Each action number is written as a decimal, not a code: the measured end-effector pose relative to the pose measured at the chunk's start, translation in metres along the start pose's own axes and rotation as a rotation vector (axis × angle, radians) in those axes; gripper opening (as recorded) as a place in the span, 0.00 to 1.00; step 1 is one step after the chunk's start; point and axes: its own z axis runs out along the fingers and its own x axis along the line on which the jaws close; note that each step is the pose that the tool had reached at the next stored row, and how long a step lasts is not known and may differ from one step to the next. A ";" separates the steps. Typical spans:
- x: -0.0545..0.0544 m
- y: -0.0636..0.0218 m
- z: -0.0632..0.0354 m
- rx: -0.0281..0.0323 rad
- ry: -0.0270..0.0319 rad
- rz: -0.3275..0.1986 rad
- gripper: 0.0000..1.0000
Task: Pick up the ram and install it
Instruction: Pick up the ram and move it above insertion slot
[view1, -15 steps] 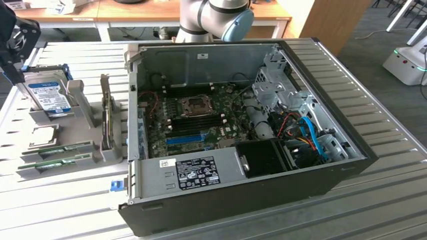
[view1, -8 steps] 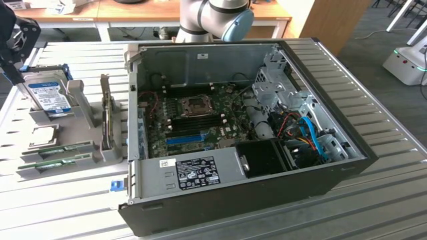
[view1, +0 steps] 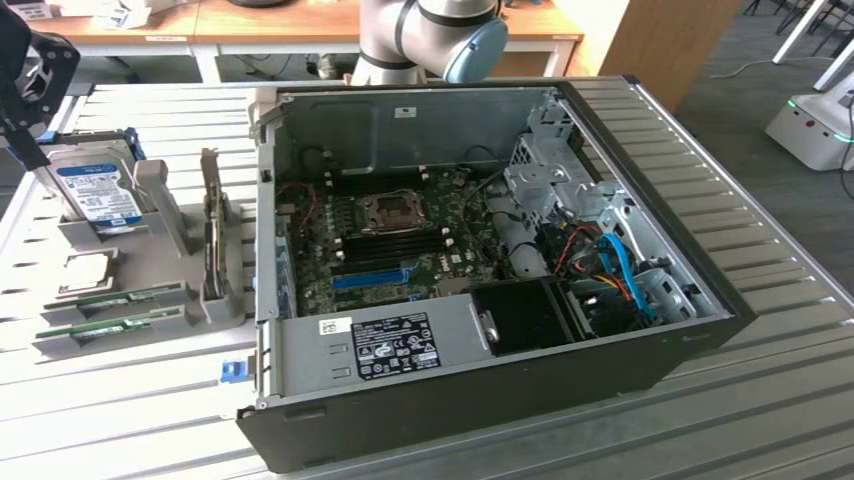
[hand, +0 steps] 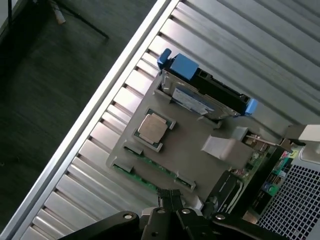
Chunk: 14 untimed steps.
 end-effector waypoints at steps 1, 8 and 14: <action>0.000 0.0000 0.0000 0.0003 0.0008 -0.018 0.11; 0.000 0.0000 0.0004 0.0029 0.0059 -0.145 0.11; 0.000 0.0000 0.0007 0.0049 0.0103 -0.252 0.11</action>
